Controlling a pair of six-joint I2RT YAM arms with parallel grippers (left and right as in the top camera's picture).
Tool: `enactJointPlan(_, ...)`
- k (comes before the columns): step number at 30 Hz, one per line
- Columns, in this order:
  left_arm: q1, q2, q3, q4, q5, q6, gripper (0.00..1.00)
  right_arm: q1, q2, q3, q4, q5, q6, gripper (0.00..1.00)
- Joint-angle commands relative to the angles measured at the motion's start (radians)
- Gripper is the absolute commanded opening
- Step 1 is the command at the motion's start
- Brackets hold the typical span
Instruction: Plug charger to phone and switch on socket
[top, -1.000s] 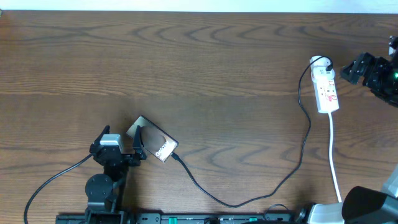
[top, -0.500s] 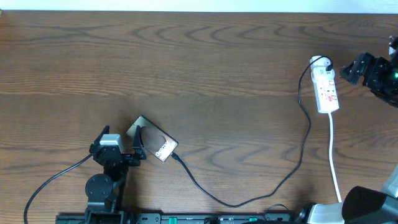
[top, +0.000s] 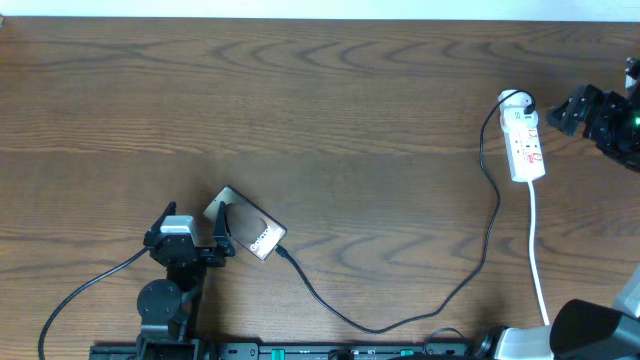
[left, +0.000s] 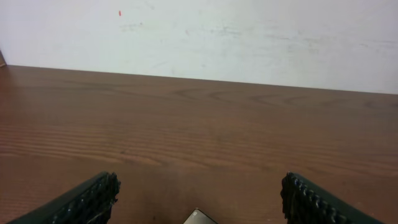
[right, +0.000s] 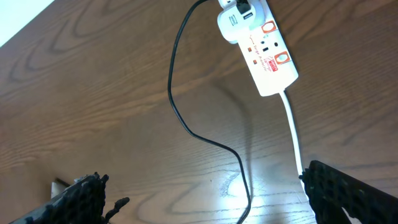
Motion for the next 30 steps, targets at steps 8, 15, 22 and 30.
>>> enactJointPlan(8,0.005,-0.007,-0.013,-0.040,-0.017,0.007,0.86,0.000,-0.006,0.002,-0.001,-0.006,0.010,0.99)
enactJointPlan(15,0.005,-0.007,-0.013,-0.040,-0.017,0.007,0.86,0.028,-0.126,0.002,-0.001,-0.006,0.010,0.99)
enactJointPlan(22,0.005,-0.007,-0.013,-0.040,-0.017,0.007,0.86,0.100,-0.304,0.002,-0.001,-0.006,0.010,0.99)
enactJointPlan(30,0.005,-0.007,-0.013,-0.040,-0.017,0.007,0.86,0.264,-0.446,0.002,-0.002,-0.006,0.010,0.99)
